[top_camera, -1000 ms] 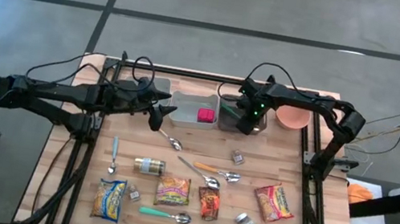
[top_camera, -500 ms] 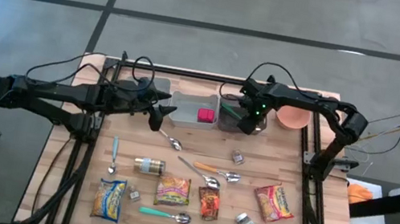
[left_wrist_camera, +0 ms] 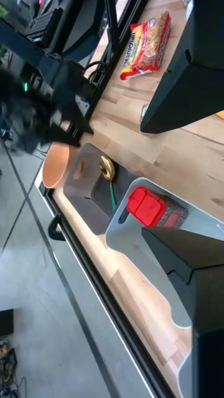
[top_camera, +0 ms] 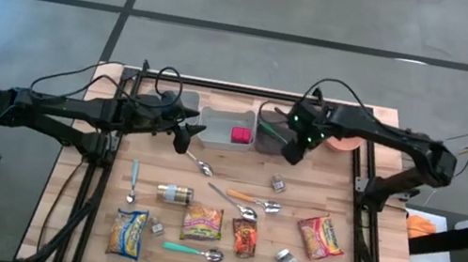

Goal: Pick & Place Food Item
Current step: Put the red noodle pack into the left gray bin

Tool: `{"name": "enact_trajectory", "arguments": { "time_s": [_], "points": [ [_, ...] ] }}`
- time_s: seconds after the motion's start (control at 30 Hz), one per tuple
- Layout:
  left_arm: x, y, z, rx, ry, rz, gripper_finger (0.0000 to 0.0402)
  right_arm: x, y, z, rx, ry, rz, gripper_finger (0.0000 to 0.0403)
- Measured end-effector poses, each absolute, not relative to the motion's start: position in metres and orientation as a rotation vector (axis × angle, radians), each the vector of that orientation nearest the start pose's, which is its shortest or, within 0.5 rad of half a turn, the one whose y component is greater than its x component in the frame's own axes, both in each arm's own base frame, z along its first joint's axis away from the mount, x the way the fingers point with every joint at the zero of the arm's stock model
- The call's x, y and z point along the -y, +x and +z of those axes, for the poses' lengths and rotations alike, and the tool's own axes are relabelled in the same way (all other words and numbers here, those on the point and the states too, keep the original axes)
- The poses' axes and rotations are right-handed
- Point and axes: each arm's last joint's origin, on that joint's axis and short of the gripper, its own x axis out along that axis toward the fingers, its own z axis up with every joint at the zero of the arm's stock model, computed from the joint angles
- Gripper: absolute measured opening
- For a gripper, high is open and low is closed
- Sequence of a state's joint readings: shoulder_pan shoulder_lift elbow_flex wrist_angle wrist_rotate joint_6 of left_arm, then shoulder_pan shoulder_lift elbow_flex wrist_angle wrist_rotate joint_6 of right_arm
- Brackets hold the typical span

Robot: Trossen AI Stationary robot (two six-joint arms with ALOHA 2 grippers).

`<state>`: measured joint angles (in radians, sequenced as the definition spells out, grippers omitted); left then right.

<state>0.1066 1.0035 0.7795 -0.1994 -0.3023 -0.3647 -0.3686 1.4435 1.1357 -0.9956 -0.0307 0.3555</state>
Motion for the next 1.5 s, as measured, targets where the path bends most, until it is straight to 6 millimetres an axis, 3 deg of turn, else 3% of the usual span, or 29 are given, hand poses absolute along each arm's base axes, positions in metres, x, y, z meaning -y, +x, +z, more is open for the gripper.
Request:
{"name": "enact_trajectory", "arguments": {
  "time_s": [0.23,0.4,0.7,0.83,1.07,1.5],
  "points": [
    [-0.032,0.215,0.290,-0.356,-0.314,0.477,0.0262,0.038,0.253,0.261,-1.220,0.593,-0.480,0.0217],
    [-0.031,0.213,0.287,-0.390,-0.310,0.482,0.0262,-0.001,0.264,0.255,-1.190,0.447,-0.506,0.0217],
    [-0.031,0.212,0.285,-0.421,-0.311,0.469,0.0262,-0.063,0.286,0.249,-1.061,0.252,-0.214,0.0217],
    [-0.030,0.211,0.282,-0.452,-0.316,0.445,0.0262,-0.079,0.289,0.240,-1.070,0.240,-0.196,0.0217],
    [-0.028,0.210,0.278,-0.508,-0.354,0.398,0.0262,-0.093,0.292,0.220,-1.111,0.346,-0.346,0.0217],
    [-0.028,0.210,0.277,-0.516,-0.354,0.401,0.0262,-0.110,0.231,0.216,-1.501,0.592,-0.824,0.0217]
  ]
}}
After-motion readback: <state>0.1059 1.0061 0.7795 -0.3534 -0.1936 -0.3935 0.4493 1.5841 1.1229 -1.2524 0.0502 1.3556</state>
